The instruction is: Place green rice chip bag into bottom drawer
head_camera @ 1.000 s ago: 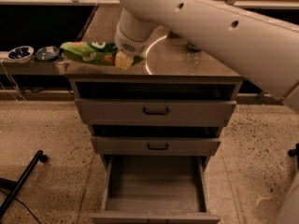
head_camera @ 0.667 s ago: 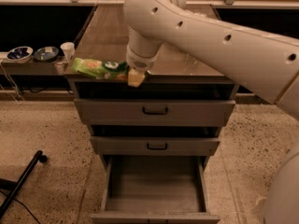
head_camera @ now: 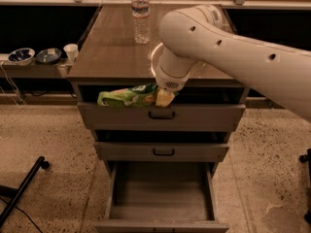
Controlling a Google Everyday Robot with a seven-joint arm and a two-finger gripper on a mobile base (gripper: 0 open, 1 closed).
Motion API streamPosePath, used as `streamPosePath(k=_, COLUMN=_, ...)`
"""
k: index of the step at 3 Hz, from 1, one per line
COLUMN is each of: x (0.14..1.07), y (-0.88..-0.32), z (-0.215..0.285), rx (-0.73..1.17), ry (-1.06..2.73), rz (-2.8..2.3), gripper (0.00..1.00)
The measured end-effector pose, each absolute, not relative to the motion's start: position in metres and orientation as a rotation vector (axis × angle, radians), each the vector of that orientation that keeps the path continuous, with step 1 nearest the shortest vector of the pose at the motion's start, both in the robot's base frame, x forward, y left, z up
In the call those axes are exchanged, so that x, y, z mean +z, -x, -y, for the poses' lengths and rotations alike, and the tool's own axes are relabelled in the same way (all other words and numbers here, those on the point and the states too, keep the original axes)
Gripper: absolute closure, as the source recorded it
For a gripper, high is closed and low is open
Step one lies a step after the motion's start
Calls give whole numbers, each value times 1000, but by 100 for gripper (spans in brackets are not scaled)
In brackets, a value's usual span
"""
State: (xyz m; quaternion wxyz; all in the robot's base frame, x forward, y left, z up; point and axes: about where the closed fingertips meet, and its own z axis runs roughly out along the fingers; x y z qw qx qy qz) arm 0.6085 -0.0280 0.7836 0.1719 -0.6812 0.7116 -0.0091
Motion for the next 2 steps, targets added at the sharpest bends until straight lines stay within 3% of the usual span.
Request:
streamPosePath(k=1, x=755, y=-604, z=41, rx=-12, ry=1904, rz=-2013, gripper=100)
streamPosePath(k=2, x=685, y=-575, z=90, rx=-19, ry=1861, rz=-2030, gripper=100)
